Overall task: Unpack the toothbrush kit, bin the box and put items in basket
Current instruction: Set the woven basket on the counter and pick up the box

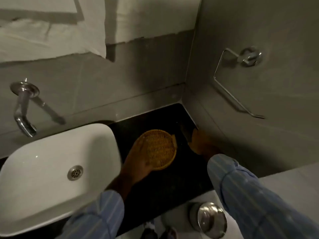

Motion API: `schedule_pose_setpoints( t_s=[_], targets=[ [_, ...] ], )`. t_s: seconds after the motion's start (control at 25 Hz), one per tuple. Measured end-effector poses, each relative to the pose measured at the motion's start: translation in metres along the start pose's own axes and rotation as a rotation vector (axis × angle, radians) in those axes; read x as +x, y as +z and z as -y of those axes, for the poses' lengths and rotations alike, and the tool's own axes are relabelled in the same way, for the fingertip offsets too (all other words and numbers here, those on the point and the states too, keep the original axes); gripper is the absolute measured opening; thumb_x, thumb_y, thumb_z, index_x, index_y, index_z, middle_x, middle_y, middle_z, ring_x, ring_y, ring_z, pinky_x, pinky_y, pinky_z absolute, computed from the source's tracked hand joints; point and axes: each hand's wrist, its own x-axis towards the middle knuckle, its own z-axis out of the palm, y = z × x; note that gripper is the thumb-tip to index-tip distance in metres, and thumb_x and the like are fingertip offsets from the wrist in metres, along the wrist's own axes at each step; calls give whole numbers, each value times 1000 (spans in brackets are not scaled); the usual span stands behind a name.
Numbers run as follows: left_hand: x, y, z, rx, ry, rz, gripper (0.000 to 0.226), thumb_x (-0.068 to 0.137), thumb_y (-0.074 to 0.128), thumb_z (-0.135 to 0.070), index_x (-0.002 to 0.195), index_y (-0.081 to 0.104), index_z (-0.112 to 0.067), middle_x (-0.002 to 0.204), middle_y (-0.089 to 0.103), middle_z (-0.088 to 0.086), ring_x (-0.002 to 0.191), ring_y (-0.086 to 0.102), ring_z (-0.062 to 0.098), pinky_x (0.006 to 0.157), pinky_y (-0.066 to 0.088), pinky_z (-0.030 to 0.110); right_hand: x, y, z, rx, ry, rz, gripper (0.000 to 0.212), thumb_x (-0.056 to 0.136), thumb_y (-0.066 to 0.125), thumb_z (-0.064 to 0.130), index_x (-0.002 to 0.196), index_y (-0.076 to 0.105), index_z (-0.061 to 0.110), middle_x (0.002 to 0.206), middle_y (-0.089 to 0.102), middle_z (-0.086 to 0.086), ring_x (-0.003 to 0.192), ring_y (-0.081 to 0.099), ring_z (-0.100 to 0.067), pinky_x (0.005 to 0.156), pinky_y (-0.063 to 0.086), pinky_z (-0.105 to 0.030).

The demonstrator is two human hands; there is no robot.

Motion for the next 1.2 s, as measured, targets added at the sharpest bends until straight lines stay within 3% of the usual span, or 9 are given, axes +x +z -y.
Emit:
schedule_pose_setpoints(
  t_s=[0.08, 0.2, 0.32, 0.56, 0.92, 1.12, 1.2],
  targets=[
    [-31, 40, 10, 58, 0, 29, 104, 81, 57, -68, 154, 21, -4, 163, 15, 16, 151, 8, 31, 121, 19, 46, 5, 16, -1, -12, 61, 29, 69, 94, 56, 47, 143, 39, 1, 142, 48, -20, 127, 50, -38, 105, 43, -46],
    [-83, 92, 22, 132, -136, 172, 105, 80, 40, -81, 155, 19, -11, 165, 10, 7, 152, 7, 24, 121, 19, 43, 16, 42, -3, 135, 126, 63, 58, 91, 63, 40, 132, 51, 0, 132, 56, -20, 119, 57, -38, 97, 50, -47],
    [-94, 108, 35, 240, -137, 226, 102, 81, 34, -81, 153, 27, -9, 164, 17, 11, 151, 16, 30, 118, 16, 40, 29, 57, -1, 147, 138, 41, 53, 93, 62, 38, 127, 56, -2, 128, 58, -22, 115, 59, -39, 92, 53, -46],
    [-97, 116, 60, 338, -81, 307, 96, 86, 32, -77, 152, 30, -8, 163, 20, 14, 149, 20, 31, 119, 21, 47, 51, 79, 6, 136, 223, 3, 44, 96, 58, 25, 130, 54, -2, 134, 54, -23, 121, 55, -39, 98, 47, -48],
    [-71, 75, 30, 206, -40, 264, 98, 86, 28, -79, 153, 26, -8, 165, 15, 9, 152, 12, 26, 122, 12, 39, 38, 19, 8, 137, 172, -55, 33, 96, 57, 20, 119, 60, -4, 122, 63, -24, 111, 62, -39, 93, 53, -45],
    [-17, -7, -12, 53, 80, 142, 90, 88, 51, -64, 153, 26, -6, 161, 23, 14, 150, 15, 35, 119, 26, 52, 10, -46, 10, 296, 112, -181, 36, 94, 61, 22, 118, 61, -4, 122, 64, -24, 110, 63, -40, 88, 51, -43],
    [6, -44, -31, -35, 50, 66, 90, 87, 56, -60, 155, 21, -12, 162, 21, 11, 149, 18, 29, 120, 25, 48, -8, -72, 12, 311, 46, -278, 36, 92, 62, 23, 117, 61, -3, 120, 64, -25, 108, 62, -40, 88, 50, -41]
  ],
)
